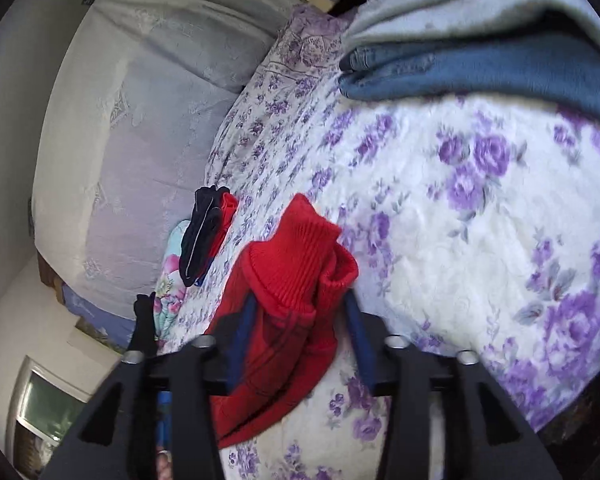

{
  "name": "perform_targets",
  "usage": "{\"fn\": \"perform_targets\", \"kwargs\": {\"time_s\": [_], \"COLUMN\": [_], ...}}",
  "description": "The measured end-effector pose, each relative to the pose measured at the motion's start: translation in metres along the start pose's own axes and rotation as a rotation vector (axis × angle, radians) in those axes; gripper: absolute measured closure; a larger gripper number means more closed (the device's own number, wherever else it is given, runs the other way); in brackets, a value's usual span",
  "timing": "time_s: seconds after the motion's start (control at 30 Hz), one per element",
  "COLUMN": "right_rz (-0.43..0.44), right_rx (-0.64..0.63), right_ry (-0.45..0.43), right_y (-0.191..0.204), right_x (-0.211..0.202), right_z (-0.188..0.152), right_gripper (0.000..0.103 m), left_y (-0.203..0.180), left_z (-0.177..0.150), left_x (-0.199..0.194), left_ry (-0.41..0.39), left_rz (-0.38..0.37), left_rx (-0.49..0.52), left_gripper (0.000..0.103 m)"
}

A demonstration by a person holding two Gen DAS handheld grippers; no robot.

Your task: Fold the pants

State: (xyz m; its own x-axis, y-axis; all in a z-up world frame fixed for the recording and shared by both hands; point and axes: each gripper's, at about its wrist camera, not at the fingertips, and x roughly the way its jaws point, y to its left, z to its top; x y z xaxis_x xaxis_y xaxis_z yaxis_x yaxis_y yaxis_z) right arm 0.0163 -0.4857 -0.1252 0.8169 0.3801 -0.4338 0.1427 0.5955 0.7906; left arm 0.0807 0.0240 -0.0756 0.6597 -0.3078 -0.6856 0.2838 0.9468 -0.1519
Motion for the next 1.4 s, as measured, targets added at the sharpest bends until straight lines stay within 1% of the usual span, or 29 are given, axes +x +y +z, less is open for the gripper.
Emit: {"fn": "perform_targets", "kwargs": {"time_s": [0.07, 0.1, 0.13, 0.17, 0.2, 0.23, 0.27, 0.3, 0.33, 0.43, 0.53, 0.6, 0.63, 0.7, 0.73, 0.77, 0.8, 0.83, 0.93, 0.97, 1.0, 1.07, 1.1, 1.13, 1.2, 1.27, 1.3, 1.37, 1.4], "right_rz": [-0.014, -0.010, -0.005, -0.008, -0.007, 0.007, 0.026, 0.026, 0.022, -0.003, -0.004, 0.006, 0.004, 0.002, 0.003, -0.002, -0.011, -0.016, -0.020, -0.021, -0.017, -0.016, -0.018, -0.023, -0.021, -0.019, -0.019, -0.021, -0.020], "right_rx": [-0.005, 0.008, 0.023, 0.028, 0.032, 0.041, 0.055, 0.058, 0.049, 0.012, 0.012, 0.009, -0.005, -0.022, -0.025, -0.035, -0.048, -0.057, -0.101, -0.120, -0.128, -0.142, -0.150, -0.159, -0.161, -0.168, -0.179, -0.217, -0.244], "right_ry": [-0.007, -0.005, -0.001, -0.009, -0.017, -0.018, -0.015, -0.017, -0.020, -0.024, -0.034, -0.045, -0.049, -0.057, -0.059, -0.062, -0.067, -0.073, -0.090, -0.097, -0.098, -0.104, -0.105, -0.108, -0.115, -0.121, -0.124, -0.136, -0.142], "right_y": [0.002, -0.001, -0.004, -0.008, -0.010, -0.012, -0.014, -0.014, -0.012, -0.007, -0.008, -0.005, -0.003, 0.002, 0.004, 0.006, 0.009, 0.012, 0.025, 0.031, 0.035, 0.040, 0.043, 0.045, 0.047, 0.052, 0.057, 0.070, 0.078], "right_x": [-0.002, 0.000, 0.004, 0.005, 0.006, 0.008, 0.009, 0.009, 0.009, 0.011, 0.011, 0.009, 0.008, 0.006, 0.006, 0.005, 0.005, 0.004, -0.003, -0.006, -0.007, -0.010, -0.010, -0.011, -0.012, -0.013, -0.014, -0.016, -0.018], "right_z": [-0.001, -0.002, -0.004, -0.005, -0.006, -0.005, -0.005, -0.005, -0.005, -0.006, -0.006, -0.006, -0.006, -0.004, -0.004, -0.003, -0.003, -0.004, -0.005, -0.005, -0.004, -0.002, -0.002, -0.002, -0.002, -0.004, -0.005, -0.008, -0.010], "right_gripper": [0.047, 0.047, 0.050, 0.056, 0.060, 0.067, 0.071, 0.072, 0.073, 0.073, 0.076, 0.078, 0.078, 0.078, 0.078, 0.078, 0.078, 0.078, 0.078, 0.078, 0.078, 0.078, 0.078, 0.078, 0.078, 0.078, 0.078, 0.079, 0.079], "left_y": [-0.021, -0.031, -0.045, -0.061, -0.070, -0.084, -0.093, -0.104, -0.108, -0.120, -0.121, -0.114, -0.111, -0.102, -0.095, -0.087, -0.079, -0.074, -0.072, -0.073, -0.071, -0.063, -0.057, -0.055, -0.047, -0.047, -0.049, -0.054, -0.053], "left_z": [0.008, 0.011, 0.013, 0.013, 0.012, 0.009, 0.005, 0.000, -0.003, -0.014, -0.020, -0.018, -0.015, -0.013, -0.012, -0.011, -0.012, -0.014, -0.015, -0.016, -0.016, -0.014, -0.012, -0.009, -0.008, -0.016, -0.018, -0.018, -0.018], "left_x": [-0.008, -0.007, -0.001, 0.007, 0.014, 0.025, 0.033, 0.047, 0.054, 0.057, 0.050, 0.031, 0.022, 0.015, 0.018, 0.026, 0.040, 0.048, 0.050, 0.047, 0.040, 0.025, 0.018, 0.018, 0.028, 0.049, 0.049, 0.049, 0.050], "left_ry": [-0.031, -0.030, -0.015, 0.002, 0.011, 0.032, 0.052, 0.095, 0.116, 0.050, 0.008, -0.040, -0.069, -0.113, -0.098, -0.055, 0.002, 0.016, -0.014, -0.024, -0.036, -0.080, -0.114, -0.116, -0.060, 0.007, -0.018, -0.012, -0.013], "left_rz": [-0.044, -0.078, -0.125, -0.147, -0.142, -0.132, -0.134, -0.144, -0.132, -0.043, -0.001, -0.040, -0.014, 0.091, 0.098, 0.090, 0.104, 0.129, 0.160, 0.174, 0.180, 0.177, 0.231, 0.261, 0.270, 0.302, 0.321, 0.342, 0.334], "left_rx": [0.031, 0.035, 0.039, 0.050, 0.056, 0.067, 0.075, 0.078, 0.074, 0.105, 0.100, 0.069, 0.090, 0.110, 0.082, 0.044, 0.012, -0.003, -0.010, -0.007, -0.030, -0.070, -0.079, -0.081, -0.091, -0.047, -0.034, -0.015, -0.020], "left_gripper": [0.005, 0.005, 0.005, 0.005, 0.005, 0.007, 0.019, 0.035, 0.037, 0.036, 0.035, 0.037, 0.036, 0.026, 0.026, 0.026, 0.026, 0.027, 0.028, 0.032, 0.037, 0.037, 0.037, 0.037, 0.037, 0.035, 0.035, 0.035, 0.035]}}
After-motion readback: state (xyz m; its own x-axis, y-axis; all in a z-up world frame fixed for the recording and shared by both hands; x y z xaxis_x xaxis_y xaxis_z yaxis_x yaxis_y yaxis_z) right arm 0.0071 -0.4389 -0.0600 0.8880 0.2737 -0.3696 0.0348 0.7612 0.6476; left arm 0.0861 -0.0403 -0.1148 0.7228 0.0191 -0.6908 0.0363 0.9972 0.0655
